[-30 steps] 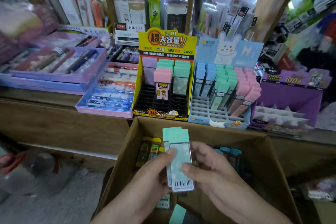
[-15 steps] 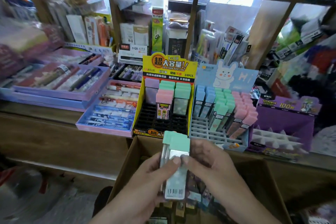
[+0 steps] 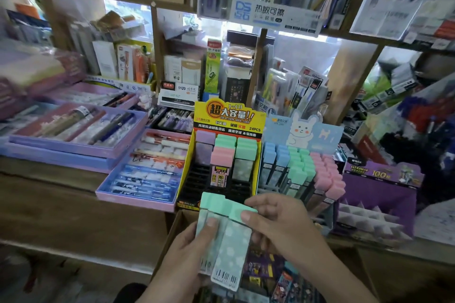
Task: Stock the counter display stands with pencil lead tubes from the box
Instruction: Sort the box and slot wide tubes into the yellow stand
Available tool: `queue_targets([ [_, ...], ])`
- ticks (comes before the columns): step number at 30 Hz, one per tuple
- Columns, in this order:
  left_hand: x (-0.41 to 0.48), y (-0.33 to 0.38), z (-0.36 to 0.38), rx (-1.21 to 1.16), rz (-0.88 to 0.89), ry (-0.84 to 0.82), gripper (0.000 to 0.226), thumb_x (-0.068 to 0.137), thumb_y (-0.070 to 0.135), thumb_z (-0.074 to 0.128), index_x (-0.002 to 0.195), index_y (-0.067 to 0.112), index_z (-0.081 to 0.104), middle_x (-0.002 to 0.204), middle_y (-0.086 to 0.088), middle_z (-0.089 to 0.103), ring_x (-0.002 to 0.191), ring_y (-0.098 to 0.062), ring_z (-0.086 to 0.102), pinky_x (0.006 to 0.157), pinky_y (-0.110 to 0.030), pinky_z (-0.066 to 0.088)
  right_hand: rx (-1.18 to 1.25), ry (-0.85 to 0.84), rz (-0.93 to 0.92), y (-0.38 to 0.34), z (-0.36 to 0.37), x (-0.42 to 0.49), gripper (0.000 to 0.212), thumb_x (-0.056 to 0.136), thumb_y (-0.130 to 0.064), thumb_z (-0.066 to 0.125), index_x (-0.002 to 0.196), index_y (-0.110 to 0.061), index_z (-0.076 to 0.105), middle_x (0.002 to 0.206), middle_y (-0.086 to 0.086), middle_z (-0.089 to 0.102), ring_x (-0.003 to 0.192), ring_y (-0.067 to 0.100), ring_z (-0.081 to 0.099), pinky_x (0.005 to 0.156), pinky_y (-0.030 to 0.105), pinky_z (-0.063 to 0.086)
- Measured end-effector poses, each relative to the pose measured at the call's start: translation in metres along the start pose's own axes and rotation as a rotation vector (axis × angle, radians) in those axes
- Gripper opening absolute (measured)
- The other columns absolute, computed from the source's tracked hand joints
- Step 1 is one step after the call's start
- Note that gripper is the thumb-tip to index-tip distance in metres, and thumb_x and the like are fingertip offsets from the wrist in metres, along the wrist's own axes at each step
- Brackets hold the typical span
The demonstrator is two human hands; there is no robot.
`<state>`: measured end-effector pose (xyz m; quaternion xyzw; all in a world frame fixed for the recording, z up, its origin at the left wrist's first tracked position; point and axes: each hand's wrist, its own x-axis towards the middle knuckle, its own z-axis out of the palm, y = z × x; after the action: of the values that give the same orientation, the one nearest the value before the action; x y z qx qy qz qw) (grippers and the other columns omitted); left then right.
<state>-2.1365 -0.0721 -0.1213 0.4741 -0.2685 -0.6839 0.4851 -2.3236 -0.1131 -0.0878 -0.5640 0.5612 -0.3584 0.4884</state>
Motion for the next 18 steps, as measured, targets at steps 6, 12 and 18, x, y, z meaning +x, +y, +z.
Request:
queue_targets([
  [6,0.006,-0.001,-0.012,-0.044,0.060,0.059,0.014,0.077,0.039,0.071,0.084,0.029,0.080,0.090,-0.019,0.078,0.077,-0.038,0.076,0.061,-0.041,0.062,-0.091,0.080,-0.166,-0.024,-0.018,0.013,0.009,0.090,-0.015,0.077,0.089,-0.024,0.079,0.072,0.006,0.076,0.054,0.012,0.065,0.052,0.020,0.052],
  [12,0.009,-0.001,-0.019,-0.067,0.111,0.030,0.025,0.076,0.044,0.069,0.093,0.028,0.079,0.089,-0.025,0.075,0.066,-0.031,0.072,0.053,-0.032,0.055,-0.146,0.210,-0.305,-0.049,-0.035,0.032,0.013,0.089,-0.009,0.077,0.097,-0.020,0.075,0.073,-0.001,0.075,0.057,0.011,0.067,0.055,0.021,0.055],
  [18,0.013,-0.002,-0.021,-0.117,0.058,0.013,0.023,0.079,0.038,0.069,0.091,0.021,0.079,0.080,-0.025,0.072,0.054,-0.028,0.063,0.045,-0.029,0.048,-0.250,0.242,-0.391,-0.060,-0.041,0.050,0.015,0.091,-0.008,0.075,0.100,-0.020,0.074,0.076,-0.002,0.074,0.066,0.015,0.072,0.061,0.023,0.060],
])
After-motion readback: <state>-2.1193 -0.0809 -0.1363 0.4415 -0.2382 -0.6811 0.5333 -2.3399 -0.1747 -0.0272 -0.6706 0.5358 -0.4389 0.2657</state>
